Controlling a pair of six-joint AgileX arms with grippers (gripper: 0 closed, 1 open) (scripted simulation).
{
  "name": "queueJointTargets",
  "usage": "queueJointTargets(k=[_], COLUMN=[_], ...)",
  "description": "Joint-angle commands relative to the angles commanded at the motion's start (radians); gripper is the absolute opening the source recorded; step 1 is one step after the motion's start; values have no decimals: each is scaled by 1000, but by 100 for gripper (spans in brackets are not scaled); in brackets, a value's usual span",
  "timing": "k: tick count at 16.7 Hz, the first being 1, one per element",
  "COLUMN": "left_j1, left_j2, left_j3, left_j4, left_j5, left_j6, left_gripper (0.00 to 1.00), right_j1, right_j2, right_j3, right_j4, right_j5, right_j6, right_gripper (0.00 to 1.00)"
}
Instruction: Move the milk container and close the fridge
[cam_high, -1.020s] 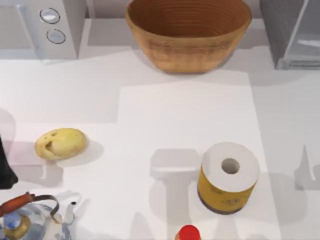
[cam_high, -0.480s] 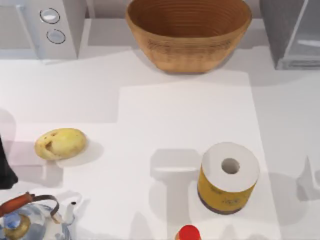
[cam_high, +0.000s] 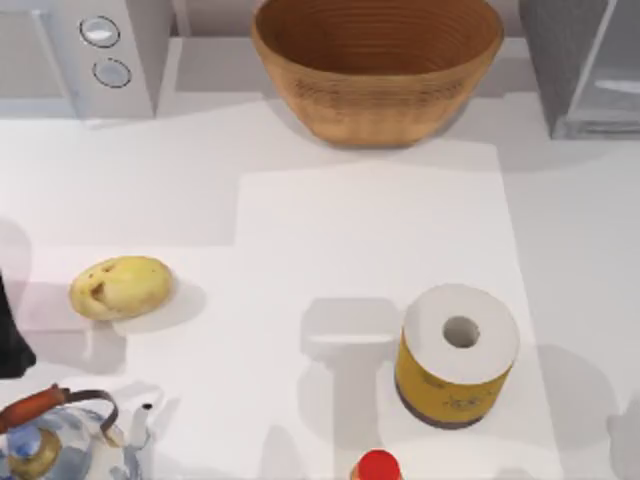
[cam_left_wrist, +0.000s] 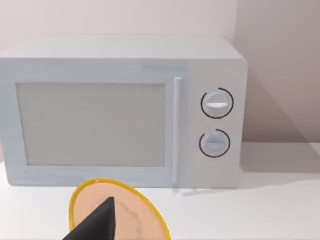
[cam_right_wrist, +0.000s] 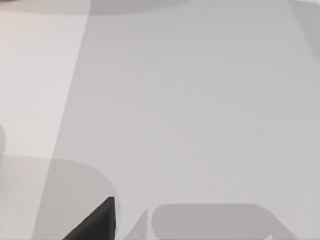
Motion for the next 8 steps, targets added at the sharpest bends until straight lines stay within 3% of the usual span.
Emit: queueJointTargets(k=[4, 8], left_j1=[0, 0], left_j2=[0, 0], left_j3=[0, 0], left_j4=[0, 0], left_j5=[0, 0], left_j6=[0, 0], left_gripper=[100, 100], right_j1=[-3, -1], right_j2=[-182, -334], right_j3=[151, 277], right_j4=[-271, -419], right_j5=[5, 6], right_j6=[-6, -16], right_gripper=[100, 100])
